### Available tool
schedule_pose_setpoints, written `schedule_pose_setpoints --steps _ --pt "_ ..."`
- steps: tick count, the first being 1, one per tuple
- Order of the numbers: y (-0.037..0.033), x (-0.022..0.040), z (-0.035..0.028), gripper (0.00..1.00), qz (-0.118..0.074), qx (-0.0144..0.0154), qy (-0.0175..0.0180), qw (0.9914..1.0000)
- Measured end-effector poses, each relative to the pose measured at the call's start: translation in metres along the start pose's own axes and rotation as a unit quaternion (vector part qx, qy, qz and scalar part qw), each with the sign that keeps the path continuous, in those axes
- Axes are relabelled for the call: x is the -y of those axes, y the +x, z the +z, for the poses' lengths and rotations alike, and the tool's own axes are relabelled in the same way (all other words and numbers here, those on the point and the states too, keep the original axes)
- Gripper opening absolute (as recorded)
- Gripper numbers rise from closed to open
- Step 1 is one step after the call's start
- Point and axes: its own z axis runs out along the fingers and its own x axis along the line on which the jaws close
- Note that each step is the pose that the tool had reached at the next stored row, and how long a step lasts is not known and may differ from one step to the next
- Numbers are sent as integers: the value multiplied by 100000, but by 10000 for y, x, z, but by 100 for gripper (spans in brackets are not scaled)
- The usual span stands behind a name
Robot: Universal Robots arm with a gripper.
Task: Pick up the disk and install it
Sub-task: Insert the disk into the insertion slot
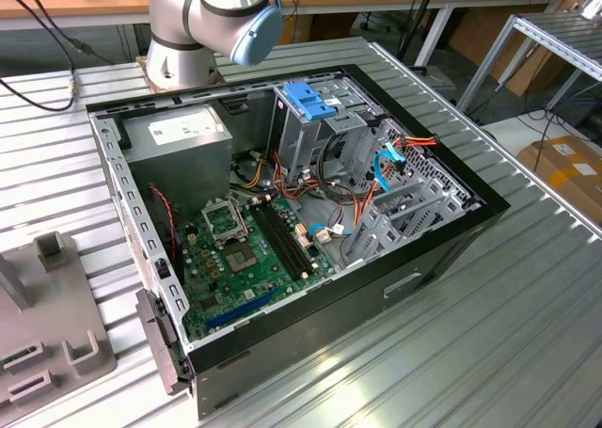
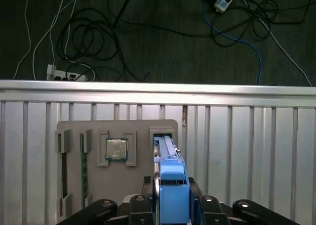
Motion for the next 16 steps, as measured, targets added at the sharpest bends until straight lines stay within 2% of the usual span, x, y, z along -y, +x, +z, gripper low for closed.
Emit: schedule_pose_setpoints --steps 1,5,7,8,10,11,12,14,16 --pt "0 0 -44 37 0 0 2 100000" --pt "4 -2 -316 37 -1 1 52 100000" --pt "5 -3 -412 37 0 -1 75 100000" --pt "6 -3 -520 37 1 -3 100 100000" --pt "7 -4 -589 37 -1 1 126 100000" --pt "8 -4 -669 37 0 -2 155 100000" --pt "8 -5 -718 37 1 -1 185 100000" --pt "9 -5 -779 37 2 -1 224 100000" --pt "10 -6 -904 37 3 -5 302 100000"
